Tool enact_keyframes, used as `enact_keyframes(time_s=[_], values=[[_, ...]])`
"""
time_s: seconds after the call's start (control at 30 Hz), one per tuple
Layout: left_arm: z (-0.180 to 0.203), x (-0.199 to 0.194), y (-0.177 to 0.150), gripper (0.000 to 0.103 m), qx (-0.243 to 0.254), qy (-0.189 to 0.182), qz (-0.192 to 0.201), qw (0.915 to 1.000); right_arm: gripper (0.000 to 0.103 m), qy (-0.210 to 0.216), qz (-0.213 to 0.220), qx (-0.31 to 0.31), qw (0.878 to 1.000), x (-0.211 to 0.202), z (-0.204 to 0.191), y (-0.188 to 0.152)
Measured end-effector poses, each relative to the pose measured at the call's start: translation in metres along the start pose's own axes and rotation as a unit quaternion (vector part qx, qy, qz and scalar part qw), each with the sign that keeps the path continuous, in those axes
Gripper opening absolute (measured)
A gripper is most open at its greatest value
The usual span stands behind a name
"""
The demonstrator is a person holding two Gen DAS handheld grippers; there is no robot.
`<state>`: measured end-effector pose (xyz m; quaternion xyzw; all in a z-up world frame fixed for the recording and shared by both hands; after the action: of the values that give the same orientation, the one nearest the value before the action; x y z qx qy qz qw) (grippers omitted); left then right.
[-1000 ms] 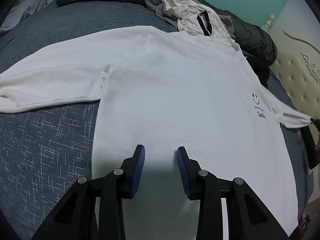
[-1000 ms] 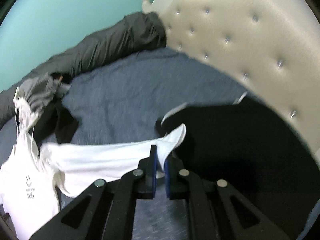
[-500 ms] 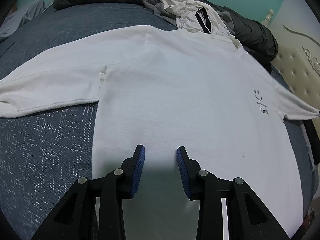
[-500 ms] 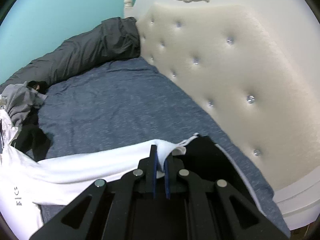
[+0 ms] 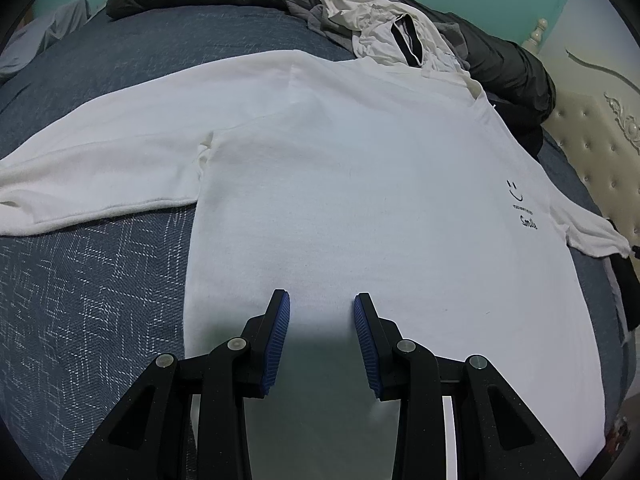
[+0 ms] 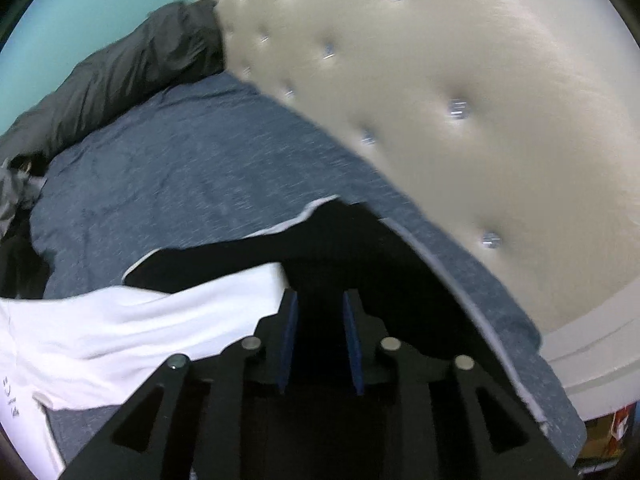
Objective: Fold clothes
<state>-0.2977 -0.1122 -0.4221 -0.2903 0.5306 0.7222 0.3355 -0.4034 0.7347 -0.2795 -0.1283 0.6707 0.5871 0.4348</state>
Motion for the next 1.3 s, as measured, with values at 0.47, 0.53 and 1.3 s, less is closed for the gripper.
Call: enact_keyframes(time_s=[0.47, 0.53, 1.3], values=[[0.001, 0.000, -0.002, 0.037, -0.004, -0.001, 0.000, 1.0000, 0.050, 0.120, -0.026, -0.015, 0.992, 0.001, -0.037, -0.040], [0.001, 0.000, -0.002, 0.037, -0.003, 0.000, -0.001, 1.0000, 0.050, 0.124, -0.023, -0.007, 0.992, 0.005, -0.037, -0.039], [0.003, 0.002, 0.000, 0.040, -0.002, -0.003, -0.006, 1.0000, 0.003, 0.104, -0.097, 0.025, 0.990, 0.010, -0.002, -0.038]])
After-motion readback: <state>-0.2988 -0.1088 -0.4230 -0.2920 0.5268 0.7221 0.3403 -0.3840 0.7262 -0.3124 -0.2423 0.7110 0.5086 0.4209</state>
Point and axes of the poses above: each gripper's, at about its wrist camera, not at the fingertips, and x roughly the way its jaws point, z to its right, y to its top, the point moved 8 cm from there along x, roughly the way its jaws point, and after that the axes turned 4 degrees about z, right-handed, at the moved point
